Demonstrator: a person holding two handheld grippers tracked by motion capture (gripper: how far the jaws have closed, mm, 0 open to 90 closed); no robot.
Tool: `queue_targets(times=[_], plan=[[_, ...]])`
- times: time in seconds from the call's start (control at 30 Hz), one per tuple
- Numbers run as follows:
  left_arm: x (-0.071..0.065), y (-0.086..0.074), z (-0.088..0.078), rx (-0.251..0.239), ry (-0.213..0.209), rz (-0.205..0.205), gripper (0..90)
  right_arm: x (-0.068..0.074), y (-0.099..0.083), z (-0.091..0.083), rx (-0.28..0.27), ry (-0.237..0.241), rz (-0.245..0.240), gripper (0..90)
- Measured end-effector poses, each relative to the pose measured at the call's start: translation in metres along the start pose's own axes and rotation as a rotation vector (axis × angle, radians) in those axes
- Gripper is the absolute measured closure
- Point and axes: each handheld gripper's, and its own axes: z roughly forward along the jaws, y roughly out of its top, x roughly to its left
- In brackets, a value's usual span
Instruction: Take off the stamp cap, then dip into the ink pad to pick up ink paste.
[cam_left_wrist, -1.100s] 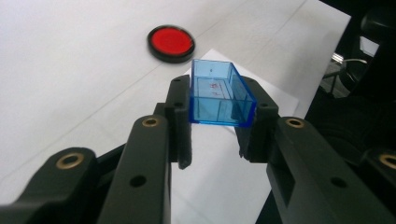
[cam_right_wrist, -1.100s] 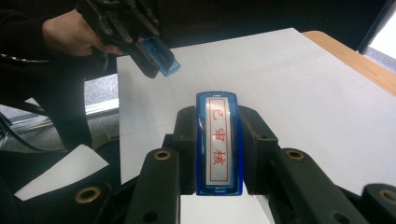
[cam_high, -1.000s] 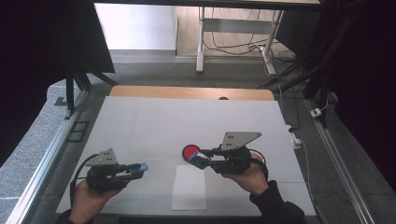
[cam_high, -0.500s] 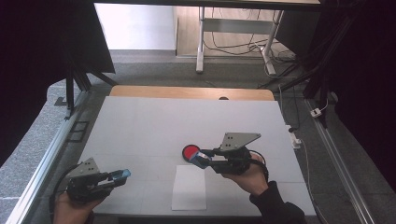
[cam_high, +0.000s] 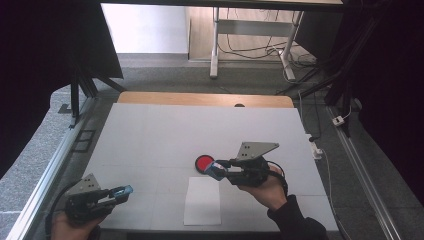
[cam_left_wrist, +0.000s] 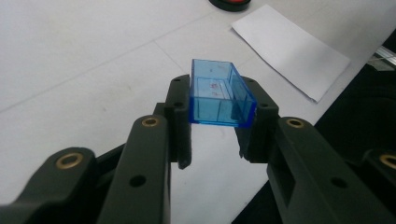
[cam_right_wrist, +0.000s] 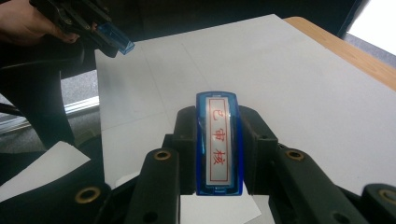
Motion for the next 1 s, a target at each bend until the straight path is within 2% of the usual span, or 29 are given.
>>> queue_targets(times=[0.3,0.57,0.7,1.0], plan=[[0.001,0.0,0.001,0.005,-0.01,-0.009,68.0,-0.001,-0.001,0.002,0.01,-0.007,0.007,71.7],[0.0,0.0,0.002,0.017,-0.004,0.005,68.1,-0.009,-0.001,0.01,0.032,-0.017,0.045,71.7],[0.002,0.0,0.001,0.011,-0.013,-0.007,68.0,-0.013,-0.001,0.017,0.058,-0.03,0.038,71.7],[0.003,0.0,0.001,0.008,-0.019,-0.02,68.0,-0.022,-0.003,0.027,0.071,-0.049,0.04,71.7]])
